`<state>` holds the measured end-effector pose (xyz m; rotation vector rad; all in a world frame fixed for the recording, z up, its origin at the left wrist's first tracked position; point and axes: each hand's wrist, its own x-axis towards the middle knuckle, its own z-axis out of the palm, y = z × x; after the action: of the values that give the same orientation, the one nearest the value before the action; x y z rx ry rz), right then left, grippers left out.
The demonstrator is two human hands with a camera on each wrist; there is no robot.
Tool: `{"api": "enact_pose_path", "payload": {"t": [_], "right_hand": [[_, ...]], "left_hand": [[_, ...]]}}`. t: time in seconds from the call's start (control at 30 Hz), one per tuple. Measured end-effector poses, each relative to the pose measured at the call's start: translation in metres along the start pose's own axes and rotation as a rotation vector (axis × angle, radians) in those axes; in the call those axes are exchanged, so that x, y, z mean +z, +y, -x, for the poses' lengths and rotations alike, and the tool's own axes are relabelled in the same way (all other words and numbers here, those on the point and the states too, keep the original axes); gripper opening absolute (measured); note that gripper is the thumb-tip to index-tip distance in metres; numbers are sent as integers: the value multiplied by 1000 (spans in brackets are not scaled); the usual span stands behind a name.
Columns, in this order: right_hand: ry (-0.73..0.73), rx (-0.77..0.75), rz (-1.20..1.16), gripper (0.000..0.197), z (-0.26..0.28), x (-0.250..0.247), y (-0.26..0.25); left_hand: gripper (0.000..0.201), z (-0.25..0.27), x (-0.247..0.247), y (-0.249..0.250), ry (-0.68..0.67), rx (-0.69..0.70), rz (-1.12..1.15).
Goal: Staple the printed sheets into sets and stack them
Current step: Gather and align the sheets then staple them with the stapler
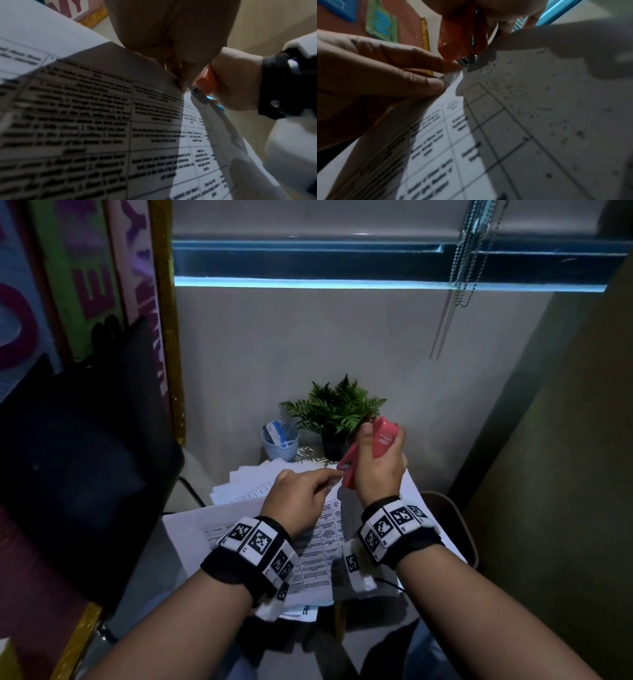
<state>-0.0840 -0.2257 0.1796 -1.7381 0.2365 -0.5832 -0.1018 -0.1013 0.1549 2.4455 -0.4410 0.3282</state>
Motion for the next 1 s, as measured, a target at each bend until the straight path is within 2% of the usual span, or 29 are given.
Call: {"api": "enact_pose_path", "payload": {"t": [0.1, 0.2, 0.3, 0.37, 0.43, 0.57, 0.63, 0.7, 0.83, 0.9, 1.0], "right_hand": [[62, 69, -82, 92, -8, -3, 1], [96, 61, -124, 84, -16, -5, -1], [6, 52, -74, 91, -19, -3, 2], [-65, 20, -19, 71, -16, -1, 4], [-104, 11, 29, 61, -14, 1, 10], [-89, 20, 26, 69, -12, 3, 20], [-75, 32, 3, 82, -13, 5, 23], [-62, 69, -12, 84, -16, 6, 26], [-26, 129, 5, 49, -22, 10, 27], [-6, 140, -6, 43, -24, 11, 29], [8, 161, -26, 42, -26, 12, 32]], "left_hand": [[20, 1, -2, -7, -29, -37, -3], [15, 1, -2, -9, -52, -53, 5], [17, -1, 0, -7, -51, -47, 3], [18, -2, 1, -5, -44, -44, 2], [17, -2, 2, -4, -23, -44, 17], [14, -4, 2, -9, 21, -85, 61], [13, -5, 2, -10, 19, -68, 83], [13, -5, 5, -10, 15, -31, 82], [13, -6, 9, -14, 2, -47, 101], [14, -6, 10, -13, -22, -69, 121], [27, -6, 6, -11, -89, -111, 68]]}}
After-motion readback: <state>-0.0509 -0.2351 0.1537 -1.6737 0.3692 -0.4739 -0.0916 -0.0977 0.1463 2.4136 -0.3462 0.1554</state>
